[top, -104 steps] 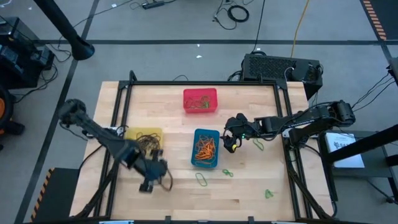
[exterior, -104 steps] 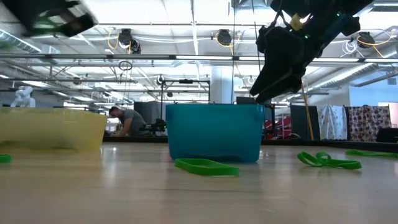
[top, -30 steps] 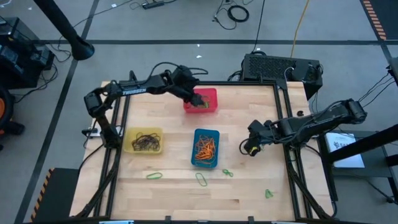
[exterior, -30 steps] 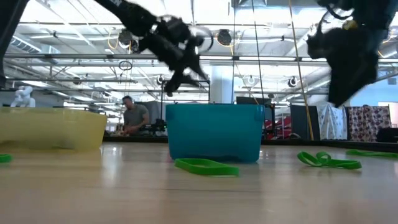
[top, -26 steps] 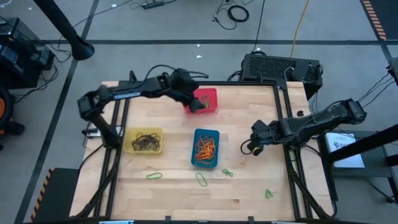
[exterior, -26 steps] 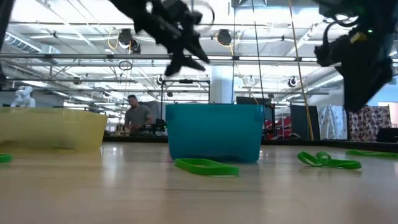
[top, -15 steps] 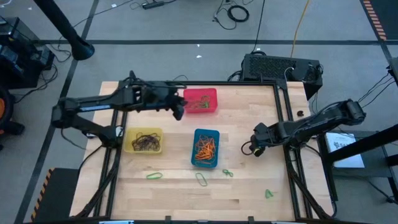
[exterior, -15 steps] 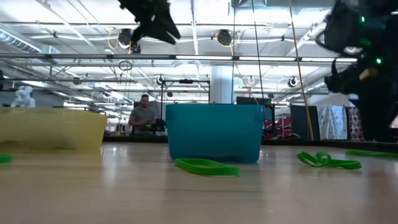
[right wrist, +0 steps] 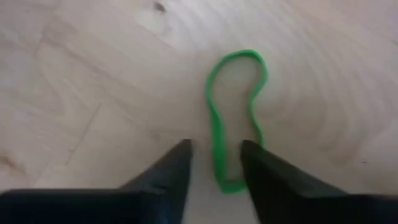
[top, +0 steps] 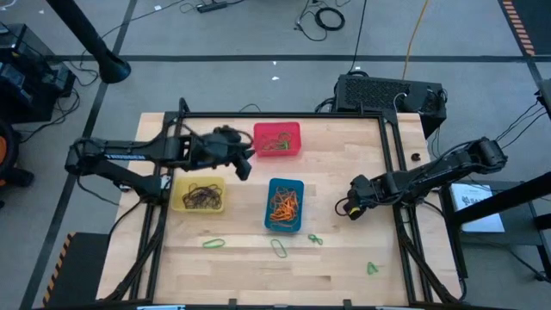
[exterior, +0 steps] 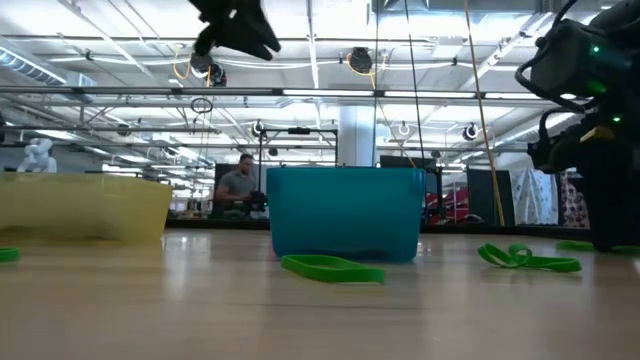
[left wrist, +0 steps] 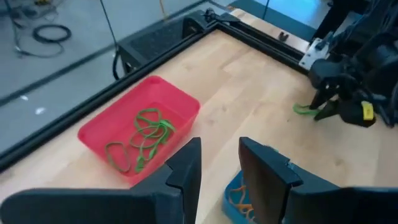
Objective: Sort rubber bands into baskets
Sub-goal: Put the green rubber band into the red bin
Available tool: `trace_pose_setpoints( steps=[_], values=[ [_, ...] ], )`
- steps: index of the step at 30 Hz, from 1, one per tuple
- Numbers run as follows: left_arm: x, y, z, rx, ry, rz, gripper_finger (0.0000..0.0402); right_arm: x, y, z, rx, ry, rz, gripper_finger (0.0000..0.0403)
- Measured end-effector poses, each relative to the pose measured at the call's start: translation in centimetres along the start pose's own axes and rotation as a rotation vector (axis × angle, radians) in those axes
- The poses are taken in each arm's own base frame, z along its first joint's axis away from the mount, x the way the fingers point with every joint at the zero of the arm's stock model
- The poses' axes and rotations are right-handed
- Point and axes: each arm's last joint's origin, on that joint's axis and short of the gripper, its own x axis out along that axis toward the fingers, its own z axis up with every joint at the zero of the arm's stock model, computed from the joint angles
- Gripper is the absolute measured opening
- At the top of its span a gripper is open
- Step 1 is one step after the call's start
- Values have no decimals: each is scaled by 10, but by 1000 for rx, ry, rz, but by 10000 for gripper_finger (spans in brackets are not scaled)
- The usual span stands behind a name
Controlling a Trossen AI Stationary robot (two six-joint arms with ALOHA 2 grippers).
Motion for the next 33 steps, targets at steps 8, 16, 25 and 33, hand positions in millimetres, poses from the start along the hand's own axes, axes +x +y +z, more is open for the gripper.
trace_pose_setpoints(
  steps=[8,16,25,33],
  values=[
    [11,19,-52,-130,13,-93,116,-9,10,2,-23,8,46,10],
    [34,7,-55,-272,-192,-654,116,-51,48,23,-61,-136,227,1],
    [75,-13,-49,-371,-160,-732,116,-113,79,56,-171,-397,413,1],
    [110,-37,-42,-522,8,-910,116,-144,100,74,-230,-626,660,0]
  ],
)
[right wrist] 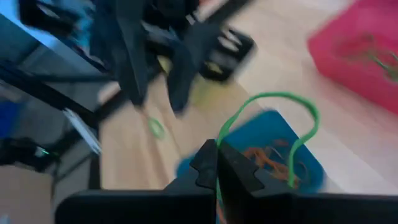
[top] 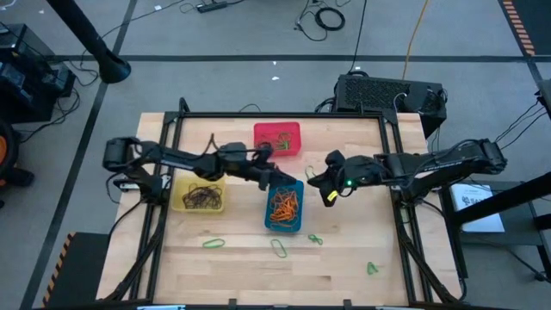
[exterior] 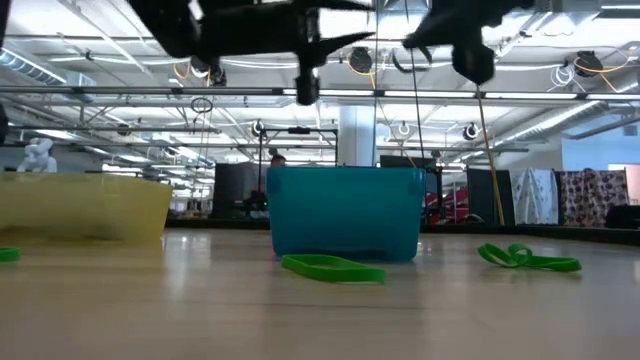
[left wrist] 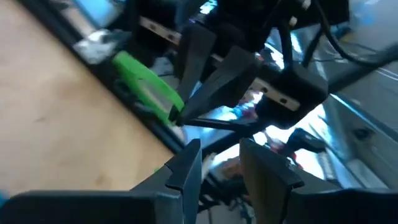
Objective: Sort rubber bands into baskets
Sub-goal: Put the green rubber band into the red bin
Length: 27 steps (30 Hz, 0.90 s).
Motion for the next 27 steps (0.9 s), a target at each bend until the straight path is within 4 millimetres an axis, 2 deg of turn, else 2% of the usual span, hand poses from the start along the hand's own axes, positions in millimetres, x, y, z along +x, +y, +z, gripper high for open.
trace_pose_setpoints(
  steps=[5,9,27],
  values=[
    [19,-6,5,24,3,-69,116,0,7,7,-8,-71,73,0],
    [25,-5,7,27,3,-69,116,-1,8,7,-7,-73,79,0],
    [26,-1,4,6,91,-59,116,-2,16,-2,-16,-41,108,0]
  ],
)
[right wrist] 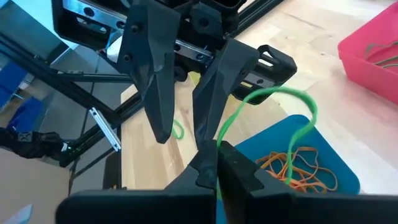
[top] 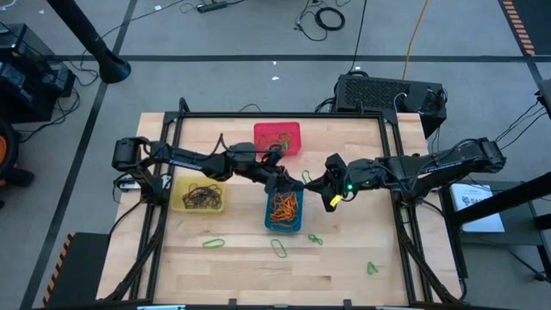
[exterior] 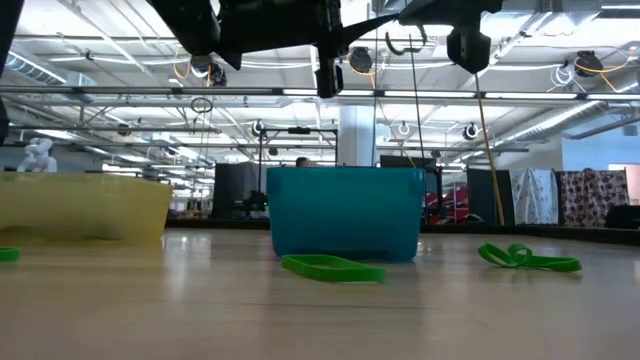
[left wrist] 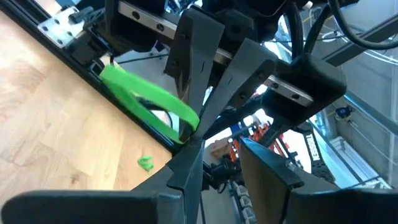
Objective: Sort rubber bands into baskets
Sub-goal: Put the green rubber band into the red bin
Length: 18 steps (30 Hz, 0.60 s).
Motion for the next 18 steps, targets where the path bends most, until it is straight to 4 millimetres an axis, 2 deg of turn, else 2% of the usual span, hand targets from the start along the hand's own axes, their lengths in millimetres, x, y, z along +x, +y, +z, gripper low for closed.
trace_pose_setpoints(
  steps=[18],
  values=[
    [-1,5,1,18,-14,39,116,-2,8,-7,-26,55,65,0]
  ],
)
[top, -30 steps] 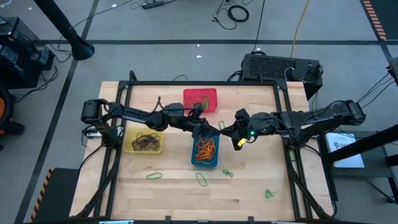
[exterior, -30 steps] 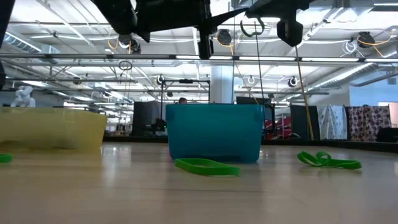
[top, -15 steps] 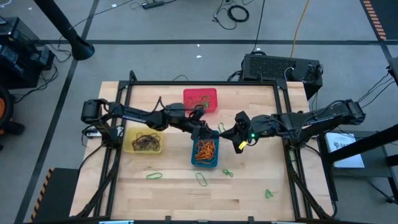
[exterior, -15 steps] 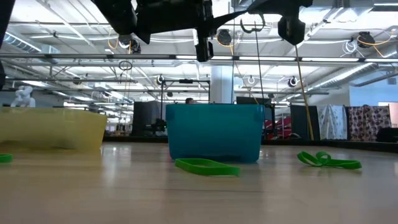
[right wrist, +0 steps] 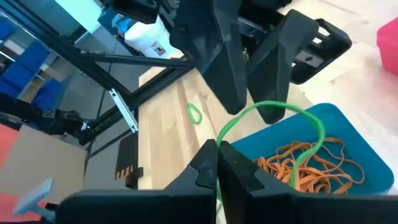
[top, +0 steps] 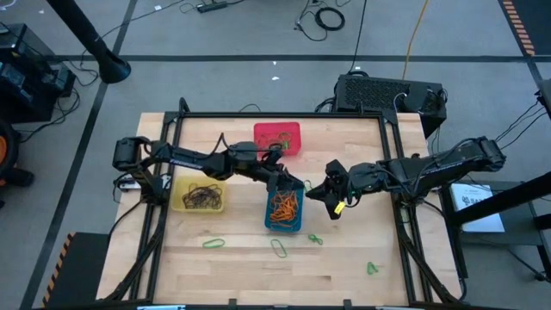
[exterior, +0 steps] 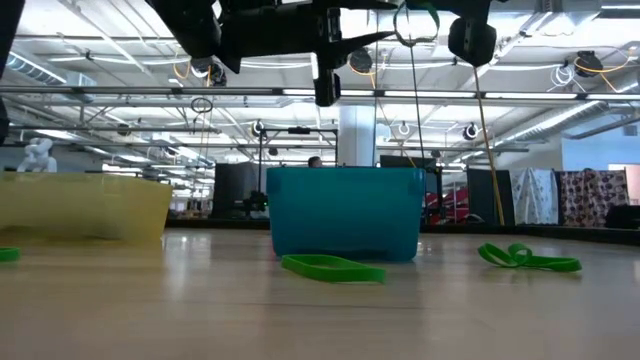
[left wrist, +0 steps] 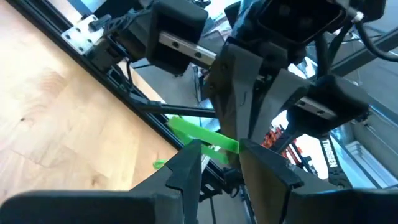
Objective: Sort rubber bands into baskets
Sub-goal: Put the green rubber band into the red bin
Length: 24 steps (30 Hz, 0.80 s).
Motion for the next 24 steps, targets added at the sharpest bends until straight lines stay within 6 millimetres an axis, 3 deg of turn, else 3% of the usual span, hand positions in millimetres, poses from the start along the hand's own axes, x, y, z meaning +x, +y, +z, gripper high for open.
trace_pose_setpoints(
  steps=[13,24],
  values=[
    [0,0,0,0,-3,0,116,29,-7,-13,-19,71,-66,0],
    [0,4,-3,33,34,42,116,31,-7,-13,-15,65,-62,0]
  ],
)
